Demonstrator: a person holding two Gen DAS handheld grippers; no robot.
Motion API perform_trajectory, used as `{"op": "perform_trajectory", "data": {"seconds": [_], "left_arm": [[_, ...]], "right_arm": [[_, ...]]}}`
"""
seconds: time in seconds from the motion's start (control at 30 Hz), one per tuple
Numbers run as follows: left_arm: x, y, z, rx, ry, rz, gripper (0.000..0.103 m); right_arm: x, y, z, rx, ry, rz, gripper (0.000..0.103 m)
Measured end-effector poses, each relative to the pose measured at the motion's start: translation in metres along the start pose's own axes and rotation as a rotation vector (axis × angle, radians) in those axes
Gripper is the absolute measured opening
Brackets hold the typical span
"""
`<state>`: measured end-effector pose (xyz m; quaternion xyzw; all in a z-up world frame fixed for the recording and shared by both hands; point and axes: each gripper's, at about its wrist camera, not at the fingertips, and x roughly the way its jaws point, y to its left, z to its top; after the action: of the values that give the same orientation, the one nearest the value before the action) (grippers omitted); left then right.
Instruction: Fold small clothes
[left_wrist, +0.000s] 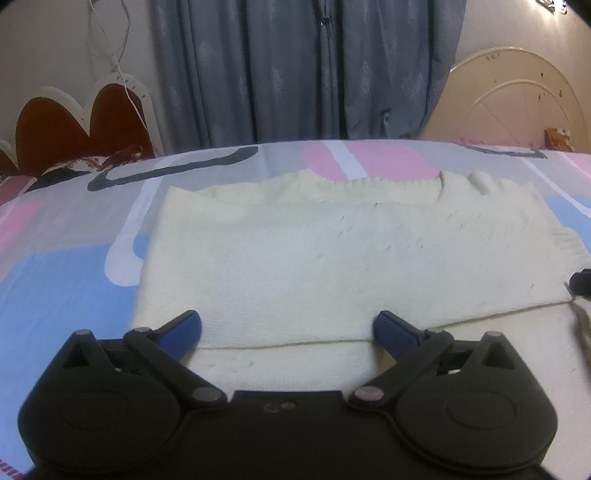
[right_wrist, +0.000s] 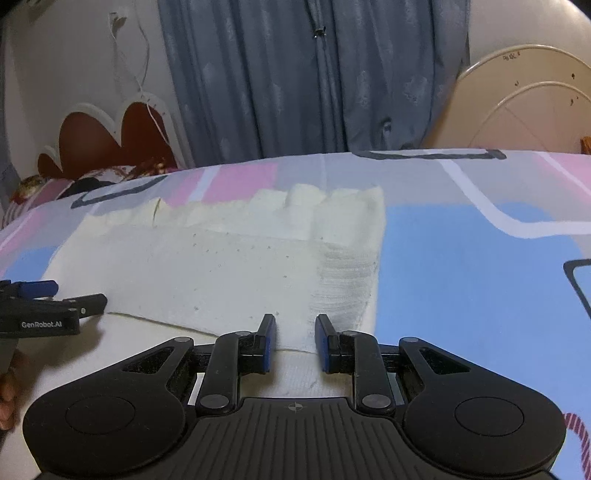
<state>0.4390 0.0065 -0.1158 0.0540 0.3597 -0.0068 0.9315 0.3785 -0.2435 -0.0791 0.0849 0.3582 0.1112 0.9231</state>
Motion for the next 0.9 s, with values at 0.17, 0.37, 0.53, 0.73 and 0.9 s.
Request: {"op": "perform_trajectory", "data": {"seconds": [0.17,0.37,0.53,0.73,0.9], "left_arm": [[-0.031,0.006,-0.016,0.038,-0.004,0.009,0.100],[-0.090,0.062,-0.072,-0.038,0.046,-0.077,0.089],[-0.134,0.099,-0.119,-0.050,0.111,-0.120,0.065],[-0.171,0.115,-0.153,-0.084,0.157,-0.187,0.065],[-0.194,0.122,-0.178,-0.167,0.156,-0.286,0.065]], "right_arm": [[-0.028,-0.009,0.000,0.049,-0.024,0.001,0.049],[-0.093,-0.023,-0.024,0.063,-0.029,0.035,0.075],[-0.150,-0.036,-0.067,0.171,0.022,0.065,0.059],[-0.198,-0.049,-0.130,0.382,0.105,0.082,0.051],[-0.225,-0.048,-0.167,0.527,0.121,0.160,0.051]]}}
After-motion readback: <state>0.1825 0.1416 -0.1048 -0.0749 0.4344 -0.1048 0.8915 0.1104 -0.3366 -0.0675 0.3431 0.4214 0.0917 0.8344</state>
